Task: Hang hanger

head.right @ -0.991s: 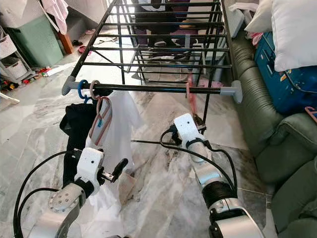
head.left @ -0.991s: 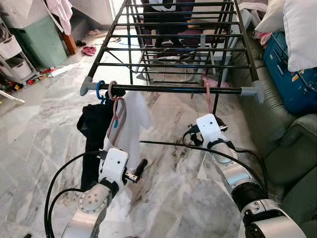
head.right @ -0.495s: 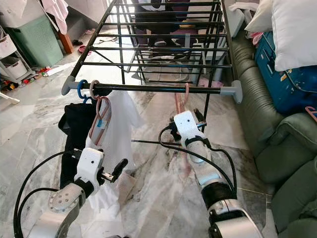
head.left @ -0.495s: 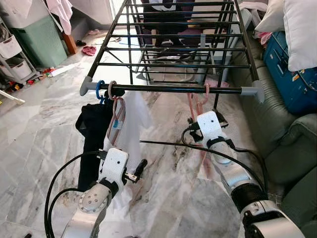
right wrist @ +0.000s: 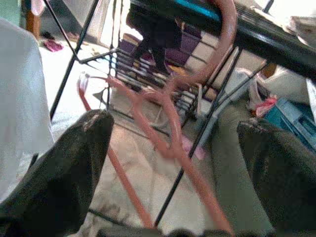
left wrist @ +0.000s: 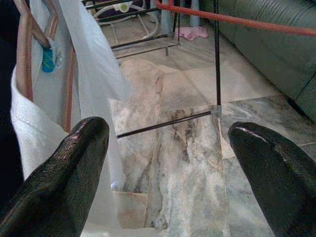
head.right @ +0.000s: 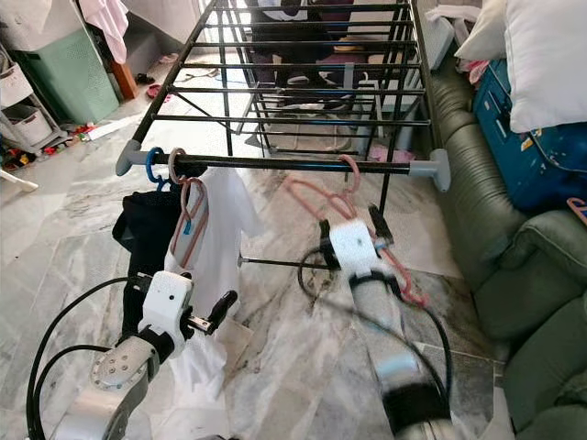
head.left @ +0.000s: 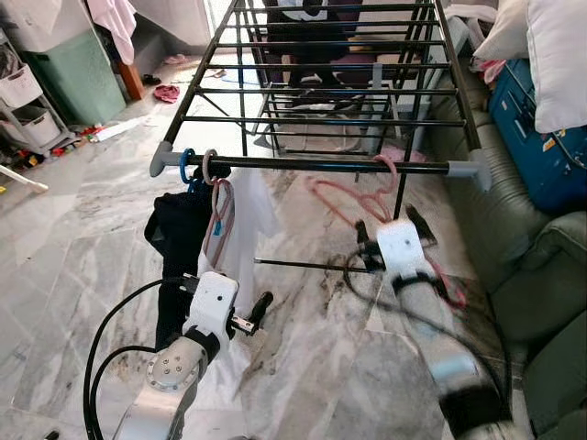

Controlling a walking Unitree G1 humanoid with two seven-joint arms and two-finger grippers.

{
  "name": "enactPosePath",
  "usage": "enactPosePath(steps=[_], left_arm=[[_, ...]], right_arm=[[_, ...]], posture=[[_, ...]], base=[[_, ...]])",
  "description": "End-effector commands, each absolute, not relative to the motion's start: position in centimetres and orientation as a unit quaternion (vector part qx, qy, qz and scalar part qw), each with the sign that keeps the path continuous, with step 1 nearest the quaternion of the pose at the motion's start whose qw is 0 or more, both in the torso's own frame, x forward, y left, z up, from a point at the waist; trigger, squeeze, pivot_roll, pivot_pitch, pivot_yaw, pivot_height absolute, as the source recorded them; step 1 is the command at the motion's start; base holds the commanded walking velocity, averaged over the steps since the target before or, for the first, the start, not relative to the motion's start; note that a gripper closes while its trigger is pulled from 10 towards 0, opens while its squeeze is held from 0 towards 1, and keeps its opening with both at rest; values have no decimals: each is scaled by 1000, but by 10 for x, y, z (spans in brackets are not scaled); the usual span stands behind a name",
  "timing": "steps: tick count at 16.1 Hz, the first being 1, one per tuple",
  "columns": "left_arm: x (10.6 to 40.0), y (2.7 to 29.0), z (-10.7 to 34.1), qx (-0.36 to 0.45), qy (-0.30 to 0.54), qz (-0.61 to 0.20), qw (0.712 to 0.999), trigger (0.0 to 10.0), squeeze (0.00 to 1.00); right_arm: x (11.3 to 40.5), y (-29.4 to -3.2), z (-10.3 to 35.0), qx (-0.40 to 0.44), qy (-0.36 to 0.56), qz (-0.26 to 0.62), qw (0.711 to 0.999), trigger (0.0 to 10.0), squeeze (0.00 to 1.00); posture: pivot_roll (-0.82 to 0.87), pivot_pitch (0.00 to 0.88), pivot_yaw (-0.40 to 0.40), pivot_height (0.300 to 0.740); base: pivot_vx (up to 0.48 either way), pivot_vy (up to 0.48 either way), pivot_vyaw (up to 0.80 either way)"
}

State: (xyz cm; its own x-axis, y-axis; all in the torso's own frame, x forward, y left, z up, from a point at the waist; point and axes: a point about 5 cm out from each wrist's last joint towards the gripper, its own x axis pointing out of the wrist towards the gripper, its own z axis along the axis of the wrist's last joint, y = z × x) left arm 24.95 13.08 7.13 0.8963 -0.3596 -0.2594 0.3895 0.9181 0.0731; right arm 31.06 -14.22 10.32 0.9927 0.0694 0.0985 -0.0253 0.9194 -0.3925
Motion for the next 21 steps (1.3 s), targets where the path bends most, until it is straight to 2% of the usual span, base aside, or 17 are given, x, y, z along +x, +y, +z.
enactPosePath(steps=[1, 4, 5, 7, 8, 10, 14, 18, 21], left_arm=[[250, 134, 70, 64, 121, -182, 974, 10000, 0], [251, 132, 73, 53, 104, -169, 979, 10000, 0], [250, 133, 75, 48, 96, -161, 981, 10000, 0], [249, 140, 76, 43, 83, -134, 986, 10000, 0], [248, 145, 77, 47, 76, -113, 990, 10000, 0], [244, 155, 78, 45, 65, -73, 994, 10000, 0], [220, 170, 66, 38, 78, -46, 995, 10000, 0], [213, 174, 64, 44, 83, -36, 995, 10000, 0], [219, 172, 66, 49, 79, -44, 995, 10000, 0]], right_arm=[[305, -143, 108, -199, -62, 15, 978, 10000, 0], [291, -149, 111, -205, -63, 7, 977, 10000, 0], [289, -151, 115, -230, -64, -7, 971, 10000, 0], [283, -147, 117, -250, -68, 13, 966, 10000, 0], [279, -139, 114, -180, -57, 45, 981, 10000, 0], [275, -136, 116, -207, -78, 53, 974, 10000, 0], [260, -145, 105, -132, -22, 86, 987, 10000, 0], [247, -162, 102, -149, -12, 50, 988, 10000, 0], [246, -162, 100, -146, -10, 40, 988, 10000, 0]], posture=[[-24, 29, 70, 740], [-47, 27, 72, 740], [-53, 27, 71, 740], [-57, 16, 58, 740], [-56, 11, 53, 740], [-55, 9, 41, 740], [-48, 14, 21, 740], [-54, 21, 28, 740], [-57, 13, 50, 740]], base=[[0, 0, 0], [0, 0, 0], [0, 0, 0], [0, 0, 0], [0, 0, 0], [0, 0, 0], [0, 0, 0], [0, 0, 0], [0, 0, 0]])
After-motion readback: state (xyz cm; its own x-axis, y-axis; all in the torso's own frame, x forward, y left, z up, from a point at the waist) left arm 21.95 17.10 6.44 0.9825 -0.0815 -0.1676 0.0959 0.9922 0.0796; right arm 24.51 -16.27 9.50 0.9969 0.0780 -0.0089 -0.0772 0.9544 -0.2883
